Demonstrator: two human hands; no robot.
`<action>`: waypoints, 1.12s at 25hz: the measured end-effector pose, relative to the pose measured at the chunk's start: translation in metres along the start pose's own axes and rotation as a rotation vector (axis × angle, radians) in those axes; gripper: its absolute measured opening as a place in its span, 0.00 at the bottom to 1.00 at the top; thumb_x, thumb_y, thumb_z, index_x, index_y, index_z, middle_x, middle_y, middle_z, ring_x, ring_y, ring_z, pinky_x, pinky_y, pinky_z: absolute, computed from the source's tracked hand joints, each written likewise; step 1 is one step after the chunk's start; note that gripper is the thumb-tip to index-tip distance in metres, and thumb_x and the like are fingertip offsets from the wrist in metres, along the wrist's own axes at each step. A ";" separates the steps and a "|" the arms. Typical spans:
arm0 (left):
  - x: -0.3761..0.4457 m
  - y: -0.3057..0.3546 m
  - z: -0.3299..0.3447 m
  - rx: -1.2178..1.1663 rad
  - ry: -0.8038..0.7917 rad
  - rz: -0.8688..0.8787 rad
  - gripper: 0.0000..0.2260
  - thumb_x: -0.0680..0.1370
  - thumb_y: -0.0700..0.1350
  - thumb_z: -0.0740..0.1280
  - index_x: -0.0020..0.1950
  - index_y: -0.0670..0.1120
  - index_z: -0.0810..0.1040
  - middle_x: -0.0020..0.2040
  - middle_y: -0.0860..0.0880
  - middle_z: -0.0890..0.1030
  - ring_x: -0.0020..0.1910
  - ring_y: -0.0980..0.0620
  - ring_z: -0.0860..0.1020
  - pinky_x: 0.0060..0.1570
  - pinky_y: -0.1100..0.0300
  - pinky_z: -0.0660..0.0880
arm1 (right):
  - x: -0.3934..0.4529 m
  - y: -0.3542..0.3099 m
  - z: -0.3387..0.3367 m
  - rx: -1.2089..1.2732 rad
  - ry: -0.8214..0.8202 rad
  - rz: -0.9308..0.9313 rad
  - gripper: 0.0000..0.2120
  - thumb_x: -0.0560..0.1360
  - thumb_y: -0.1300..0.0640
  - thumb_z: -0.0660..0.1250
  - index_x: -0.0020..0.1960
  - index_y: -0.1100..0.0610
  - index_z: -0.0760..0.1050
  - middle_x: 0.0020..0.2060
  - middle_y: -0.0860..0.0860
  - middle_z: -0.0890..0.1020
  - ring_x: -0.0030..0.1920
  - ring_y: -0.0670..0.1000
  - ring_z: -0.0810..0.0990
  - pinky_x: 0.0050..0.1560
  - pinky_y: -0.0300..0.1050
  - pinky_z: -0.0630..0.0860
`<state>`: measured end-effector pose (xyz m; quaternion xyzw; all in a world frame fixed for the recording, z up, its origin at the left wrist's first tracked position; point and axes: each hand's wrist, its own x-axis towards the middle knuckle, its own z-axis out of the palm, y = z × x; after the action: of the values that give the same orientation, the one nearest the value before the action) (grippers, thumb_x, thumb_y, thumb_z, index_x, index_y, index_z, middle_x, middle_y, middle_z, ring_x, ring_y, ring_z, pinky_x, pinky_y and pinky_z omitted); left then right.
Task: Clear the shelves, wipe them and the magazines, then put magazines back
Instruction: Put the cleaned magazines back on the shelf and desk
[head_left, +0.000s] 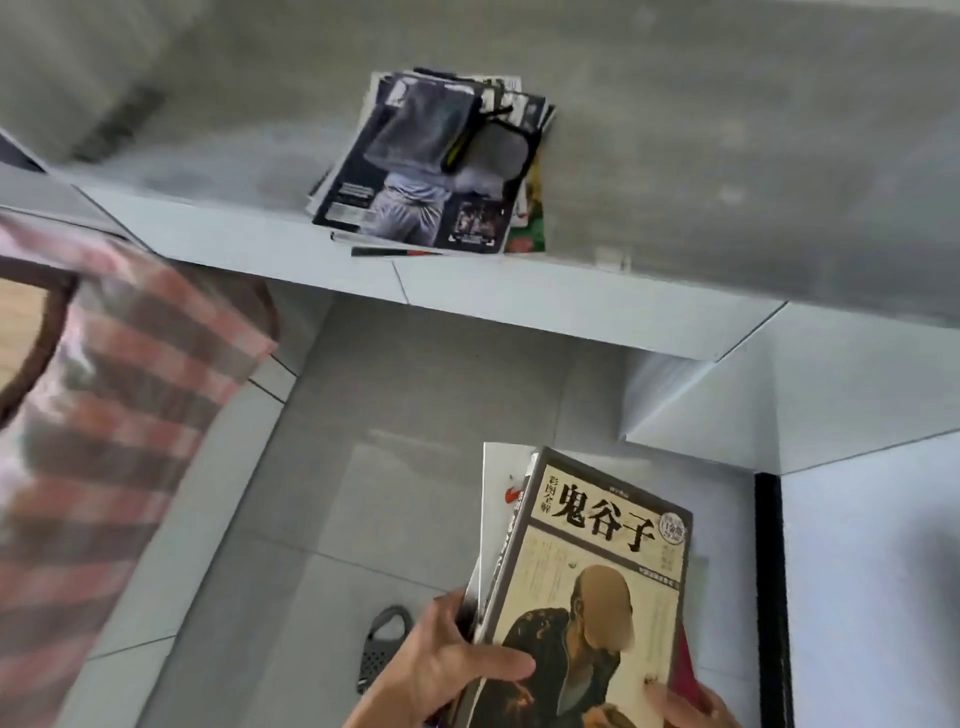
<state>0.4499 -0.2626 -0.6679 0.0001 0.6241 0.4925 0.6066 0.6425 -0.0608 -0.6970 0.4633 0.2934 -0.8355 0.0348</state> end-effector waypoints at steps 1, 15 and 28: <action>-0.024 0.018 0.001 -0.006 0.030 -0.014 0.31 0.61 0.46 0.80 0.60 0.41 0.75 0.53 0.45 0.85 0.52 0.45 0.84 0.58 0.48 0.79 | -0.013 -0.019 0.023 -0.053 -0.023 0.031 0.62 0.28 0.57 0.87 0.58 0.73 0.71 0.39 0.75 0.79 0.27 0.54 0.81 0.18 0.47 0.72; -0.131 0.261 -0.027 -0.104 -0.092 0.256 0.24 0.61 0.39 0.79 0.55 0.36 0.80 0.50 0.34 0.84 0.49 0.32 0.82 0.52 0.42 0.80 | -0.148 -0.214 0.196 -0.576 0.148 -0.231 0.43 0.49 0.44 0.83 0.61 0.53 0.75 0.48 0.56 0.86 0.49 0.59 0.86 0.48 0.55 0.79; 0.053 0.433 0.079 -0.217 -0.100 0.183 0.25 0.65 0.38 0.75 0.62 0.39 0.78 0.56 0.34 0.82 0.52 0.36 0.82 0.56 0.44 0.79 | -0.041 -0.465 0.112 -0.623 0.180 -0.405 0.40 0.51 0.40 0.83 0.59 0.53 0.76 0.48 0.50 0.87 0.48 0.53 0.86 0.51 0.55 0.80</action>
<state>0.2375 0.0407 -0.4243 0.0159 0.5336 0.6095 0.5861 0.4277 0.2557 -0.4073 0.4346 0.6208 -0.6523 -0.0179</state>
